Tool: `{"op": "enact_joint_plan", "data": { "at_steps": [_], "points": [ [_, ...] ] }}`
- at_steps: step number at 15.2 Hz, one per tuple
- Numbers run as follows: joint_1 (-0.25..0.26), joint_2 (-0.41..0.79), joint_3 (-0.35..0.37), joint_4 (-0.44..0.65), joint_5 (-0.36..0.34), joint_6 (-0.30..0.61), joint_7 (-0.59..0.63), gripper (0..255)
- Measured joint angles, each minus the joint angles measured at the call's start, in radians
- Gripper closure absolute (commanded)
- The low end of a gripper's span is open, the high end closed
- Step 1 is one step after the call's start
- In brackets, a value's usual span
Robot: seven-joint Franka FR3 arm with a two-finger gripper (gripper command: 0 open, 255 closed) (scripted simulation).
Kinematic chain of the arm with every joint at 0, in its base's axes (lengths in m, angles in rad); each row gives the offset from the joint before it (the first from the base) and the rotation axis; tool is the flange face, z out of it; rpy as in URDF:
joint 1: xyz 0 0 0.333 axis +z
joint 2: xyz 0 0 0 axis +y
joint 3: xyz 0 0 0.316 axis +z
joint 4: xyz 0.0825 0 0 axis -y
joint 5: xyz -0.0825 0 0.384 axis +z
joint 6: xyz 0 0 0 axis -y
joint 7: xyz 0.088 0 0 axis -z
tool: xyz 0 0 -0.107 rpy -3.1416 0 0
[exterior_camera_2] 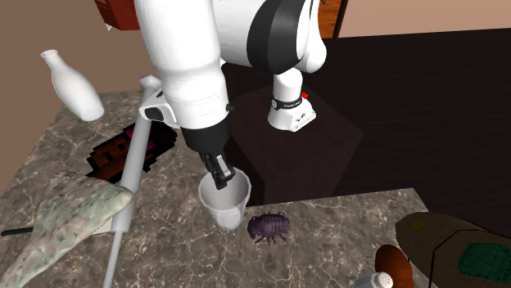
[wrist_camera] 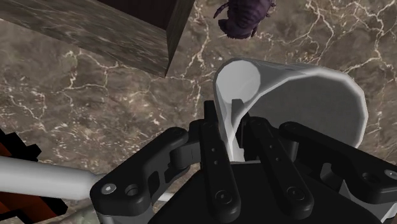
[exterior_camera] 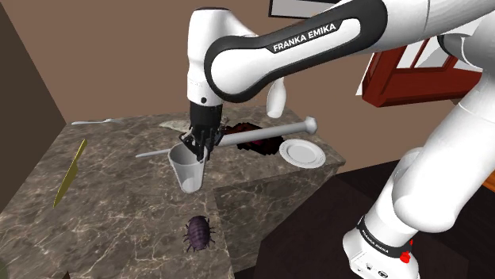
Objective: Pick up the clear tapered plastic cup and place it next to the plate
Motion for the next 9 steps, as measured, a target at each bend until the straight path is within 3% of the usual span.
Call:
{"op": "enact_joint_plan", "data": {
  "at_steps": [9],
  "points": [
    [-0.005,-0.025,-0.008,0.094,0.004,-0.118,0.001,255]
  ]
}}
